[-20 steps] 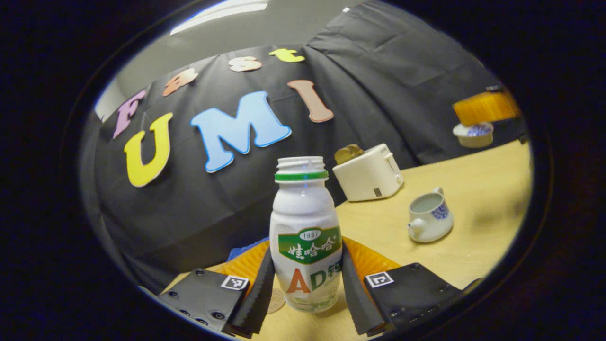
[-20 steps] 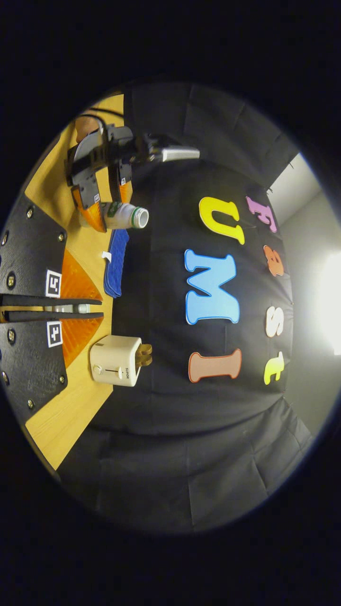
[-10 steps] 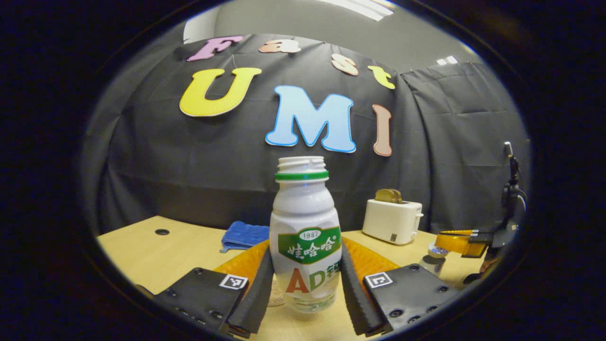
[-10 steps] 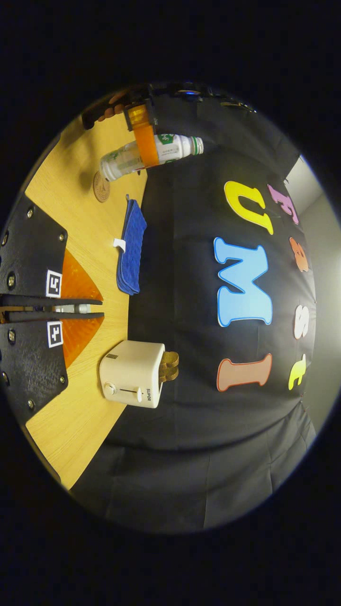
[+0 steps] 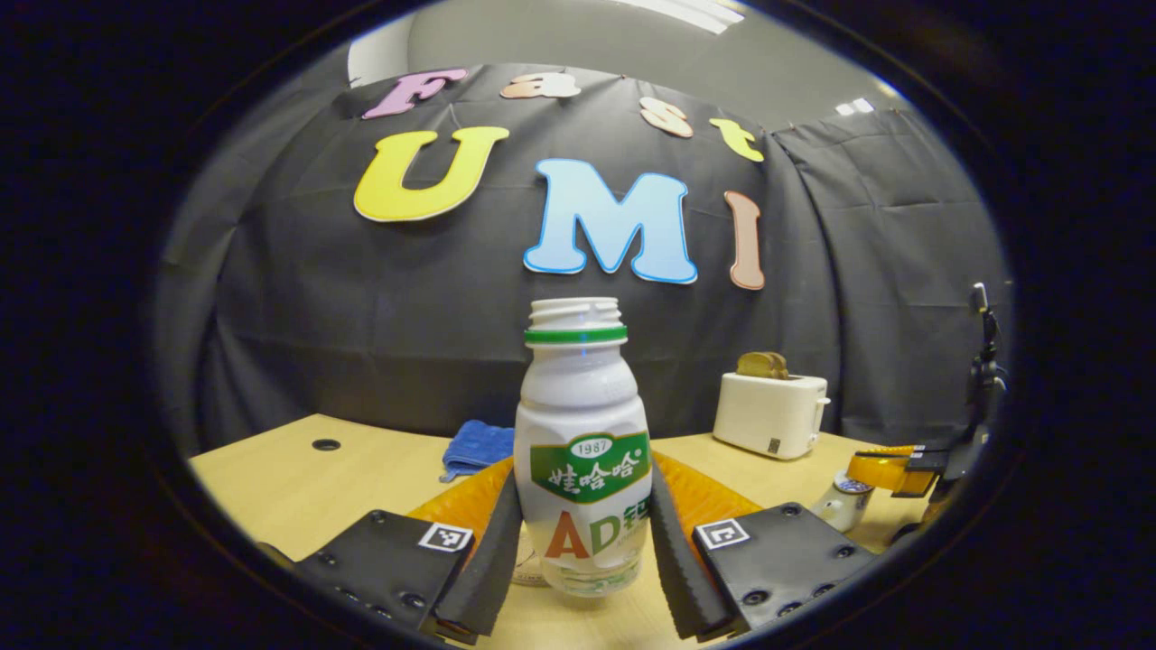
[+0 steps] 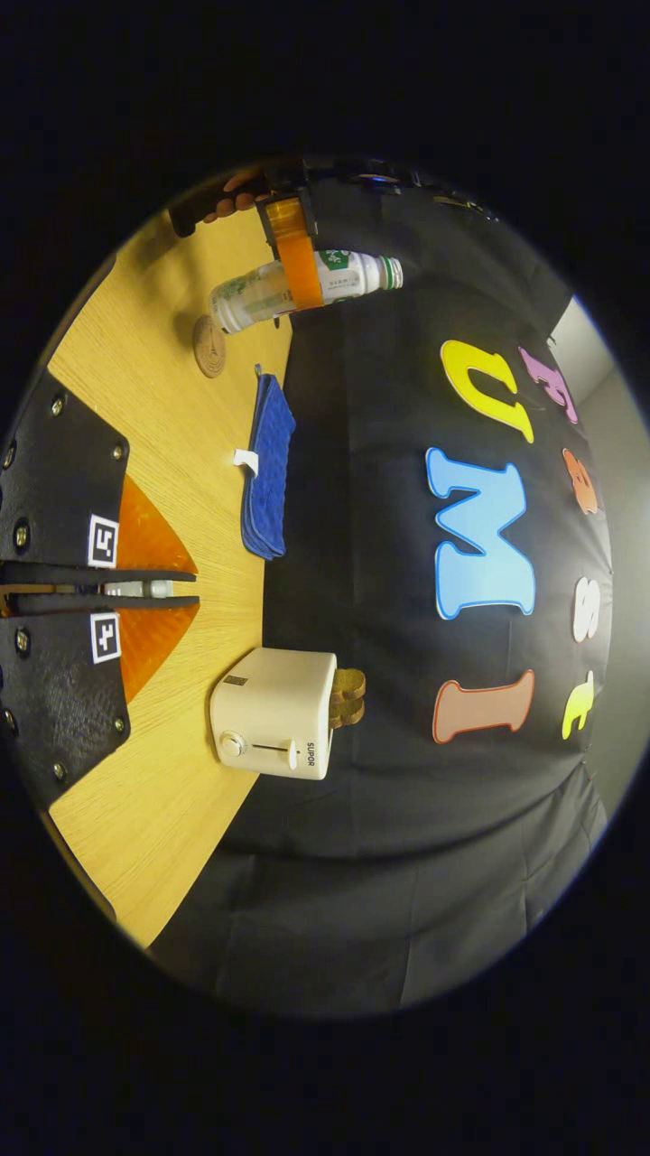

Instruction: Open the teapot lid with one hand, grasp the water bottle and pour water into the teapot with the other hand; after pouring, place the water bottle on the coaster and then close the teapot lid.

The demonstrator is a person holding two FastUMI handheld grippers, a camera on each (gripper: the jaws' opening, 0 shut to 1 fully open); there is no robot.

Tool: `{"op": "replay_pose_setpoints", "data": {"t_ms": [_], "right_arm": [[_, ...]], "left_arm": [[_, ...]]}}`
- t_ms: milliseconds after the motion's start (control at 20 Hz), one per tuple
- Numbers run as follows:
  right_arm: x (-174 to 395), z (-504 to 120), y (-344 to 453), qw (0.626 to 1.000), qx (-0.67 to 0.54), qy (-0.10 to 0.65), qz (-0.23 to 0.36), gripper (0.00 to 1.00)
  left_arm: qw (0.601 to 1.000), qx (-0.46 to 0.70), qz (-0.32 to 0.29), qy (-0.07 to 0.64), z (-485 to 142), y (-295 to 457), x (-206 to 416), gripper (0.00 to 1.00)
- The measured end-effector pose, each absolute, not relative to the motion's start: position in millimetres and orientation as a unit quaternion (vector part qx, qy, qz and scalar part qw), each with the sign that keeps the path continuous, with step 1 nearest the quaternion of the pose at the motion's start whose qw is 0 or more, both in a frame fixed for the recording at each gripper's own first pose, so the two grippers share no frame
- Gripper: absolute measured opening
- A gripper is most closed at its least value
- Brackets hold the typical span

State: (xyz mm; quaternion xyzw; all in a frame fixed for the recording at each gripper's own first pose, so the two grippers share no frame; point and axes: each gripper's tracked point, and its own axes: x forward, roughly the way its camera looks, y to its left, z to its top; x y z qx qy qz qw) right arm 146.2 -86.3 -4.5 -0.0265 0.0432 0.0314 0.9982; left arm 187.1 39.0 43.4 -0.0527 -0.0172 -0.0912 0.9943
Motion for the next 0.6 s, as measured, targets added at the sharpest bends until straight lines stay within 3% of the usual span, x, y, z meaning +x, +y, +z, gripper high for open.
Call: {"op": "replay_pose_setpoints", "data": {"t_ms": [250,300,350,550,600], "right_arm": [[143,-3,-90,0.999,-0.019,0.045,0.019,0.11],[140,0,-93,0.999,-0.02,0.039,0.012,0.13],[136,6,-97,0.999,-0.02,0.031,0.001,0.3],[121,37,-96,0.999,-0.021,-0.023,-0.01,0.52],[120,39,-93,0.999,-0.022,-0.028,-0.007,0.54]], "left_arm": [[0.995,-0.051,-0.083,-0.018,43,46,188,0.75],[0.995,-0.055,-0.082,-0.017,41,47,189,0.8],[0.995,-0.056,-0.08,-0.016,39,49,191,0.8],[0.997,-0.029,-0.066,-0.019,39,62,205,0.8],[0.997,-0.028,-0.068,-0.018,40,62,211,0.75]]}}
